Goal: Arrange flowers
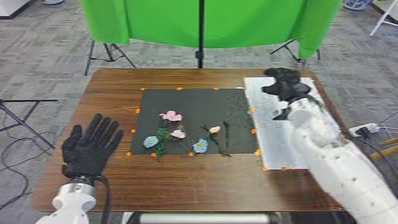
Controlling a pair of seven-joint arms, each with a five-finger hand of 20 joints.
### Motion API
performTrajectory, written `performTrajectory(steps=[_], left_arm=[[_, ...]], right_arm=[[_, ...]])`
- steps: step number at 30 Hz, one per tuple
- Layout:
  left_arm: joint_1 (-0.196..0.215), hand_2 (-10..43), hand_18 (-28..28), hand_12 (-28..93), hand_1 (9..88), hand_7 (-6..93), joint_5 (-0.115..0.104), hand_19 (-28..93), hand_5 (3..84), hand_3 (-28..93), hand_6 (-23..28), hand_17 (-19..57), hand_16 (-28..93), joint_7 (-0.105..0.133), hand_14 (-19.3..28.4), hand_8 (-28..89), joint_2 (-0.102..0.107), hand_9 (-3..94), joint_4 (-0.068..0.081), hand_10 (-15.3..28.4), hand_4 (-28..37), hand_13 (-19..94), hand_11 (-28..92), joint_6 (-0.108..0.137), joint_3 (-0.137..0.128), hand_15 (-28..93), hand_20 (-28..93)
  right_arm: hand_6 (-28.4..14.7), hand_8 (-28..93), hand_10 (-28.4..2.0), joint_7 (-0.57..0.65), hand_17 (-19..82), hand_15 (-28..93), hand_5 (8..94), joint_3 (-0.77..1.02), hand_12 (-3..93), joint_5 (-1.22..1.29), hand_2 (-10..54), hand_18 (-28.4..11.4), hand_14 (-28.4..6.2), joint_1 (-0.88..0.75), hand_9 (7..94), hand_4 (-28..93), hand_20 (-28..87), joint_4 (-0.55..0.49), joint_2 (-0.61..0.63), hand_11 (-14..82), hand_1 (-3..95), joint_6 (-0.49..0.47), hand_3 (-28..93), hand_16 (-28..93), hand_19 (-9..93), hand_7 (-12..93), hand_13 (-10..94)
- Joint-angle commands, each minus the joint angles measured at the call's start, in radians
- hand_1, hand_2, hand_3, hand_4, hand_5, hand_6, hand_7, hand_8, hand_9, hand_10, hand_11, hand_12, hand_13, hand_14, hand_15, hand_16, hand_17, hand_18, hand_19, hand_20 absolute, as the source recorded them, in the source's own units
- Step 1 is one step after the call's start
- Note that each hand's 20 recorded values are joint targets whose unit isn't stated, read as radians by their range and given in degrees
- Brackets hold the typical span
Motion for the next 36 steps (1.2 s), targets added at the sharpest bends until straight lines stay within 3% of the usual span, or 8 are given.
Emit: performTrajectory(steps=[1, 10, 16, 19, 23, 27, 30, 36], left_arm=[[0.017, 11.1, 13.3, 10, 28.6, 11.0, -0.01, 33, 45.4, 79, 10.2, -8.0, -7, 0.01, 16.2, -9, -0.004, 38.0, -0.001, 15.7, -28.3, 27, 20, -0.004, 0.005, 33, 11], [-0.003, 11.2, 13.4, 10, 28.5, 10.9, -0.009, 33, 45.4, 79, 10.3, -8.0, -7, -0.006, 16.2, -9, -0.003, 38.0, 0.005, 15.8, -28.3, 27, 20, -0.012, 0.02, 33, 11], [0.001, 11.2, 13.2, 10, 28.5, 10.8, -0.011, 33, 45.4, 79, 10.3, -7.8, -7, -0.01, 16.3, -9, -0.003, 38.0, 0.003, 15.7, -28.3, 27, 20, -0.01, 0.014, 33, 11], [0.002, 11.2, 13.2, 10, 28.6, 10.9, -0.009, 33, 45.5, 79, 10.3, -7.9, -7, -0.013, 16.4, -9, -0.006, 38.0, 0.004, 15.7, -28.3, 27, 20, -0.013, 0.015, 33, 11], [0.003, 11.2, 13.2, 10, 28.6, 11.0, -0.008, 33, 45.5, 79, 10.3, -7.9, -7, -0.021, 16.3, -9, -0.008, 38.0, 0.003, 15.7, -28.3, 27, 20, -0.012, 0.016, 33, 11], [0.001, 11.2, 13.2, 10, 28.5, 10.9, -0.006, 33, 45.4, 79, 10.3, -8.0, -7, -0.022, 16.4, -9, -0.005, 38.0, 0.005, 15.7, -28.3, 27, 20, -0.009, 0.009, 33, 11], [-0.002, 11.2, 13.2, 10, 28.5, 10.9, -0.005, 33, 45.4, 79, 10.3, -8.0, -7, -0.023, 16.3, -9, -0.007, 37.9, 0.008, 15.7, -28.3, 27, 20, -0.005, 0.007, 33, 11], [-0.02, 11.5, 13.2, 10, 28.4, 10.9, -0.004, 33, 45.5, 79, 10.3, -8.0, -7, -0.037, 16.3, -9, -0.006, 37.9, 0.013, 15.8, -28.3, 26, 20, -0.003, 0.015, 33, 11]], right_arm=[[-1.3, -15, -13.3, -0.067, 17, 30, 41.8, 0.057, 11.9, -0.118, -4.9, -19.0, -14.7, 0.107, 40.2, -28, 25, 0.126, 0.001, 13.4, 32.0, -0.291, 85, 13, 66, 17, 34], [1.1, -16, -10.8, -0.107, 21, 25, 38.3, 0.062, 10.1, -0.249, -9.5, -17.8, -10.6, 0.133, 40.1, -28, 23, 0.219, -0.07, 11.9, 41.4, -0.42, 79, 15, 64, 20, 43], [3.3, -18, -9.2, -0.102, 26, 32, 58.3, 0.045, 14.2, -0.231, -9.5, -17.1, -5.9, 0.084, 65.3, -28, 28, 0.217, -0.058, 17.7, 53.4, -0.262, 70, 23, 71, 23, 62], [2.8, -10, -8.3, -0.104, 27, 33, 66.1, 0.043, 27.1, -0.205, -9.5, -17.4, -4.6, 0.07, 76.8, -28, 32, 0.204, -0.055, 11.2, 58.6, -0.214, 61, 32, 73, 30, 67], [2.5, -8, -9.0, -0.074, 28, 35, 72.4, 0.018, 29.2, -0.115, -5.6, -18.0, -5.7, 0.031, 81.4, -28, 33, 0.114, -0.011, 12.5, 56.0, -0.138, 66, 32, 74, 33, 69], [1.9, -8, -9.3, -0.133, 28, 35, 73.4, 0.003, 28.9, -0.101, -5.6, -18.3, -5.8, -0.056, 81.8, -28, 33, -0.064, 0.052, 13.6, 54.9, -0.104, 69, 32, 75, 33, 70], [1.9, -7, -9.3, -0.186, 28, 36, 73.5, -0.004, 28.9, -0.156, -6.0, -18.4, -5.8, -0.106, 82.0, -28, 33, -0.132, 0.051, 14.2, 53.5, -0.067, 71, 32, 75, 33, 70], [1.9, -7, -9.4, -0.214, 28, 36, 73.5, -0.021, 28.6, -0.158, -6.5, -18.5, -6.1, -0.192, 81.8, -28, 33, -0.226, 0.037, 14.6, 53.1, -0.118, 72, 32, 75, 33, 70]])
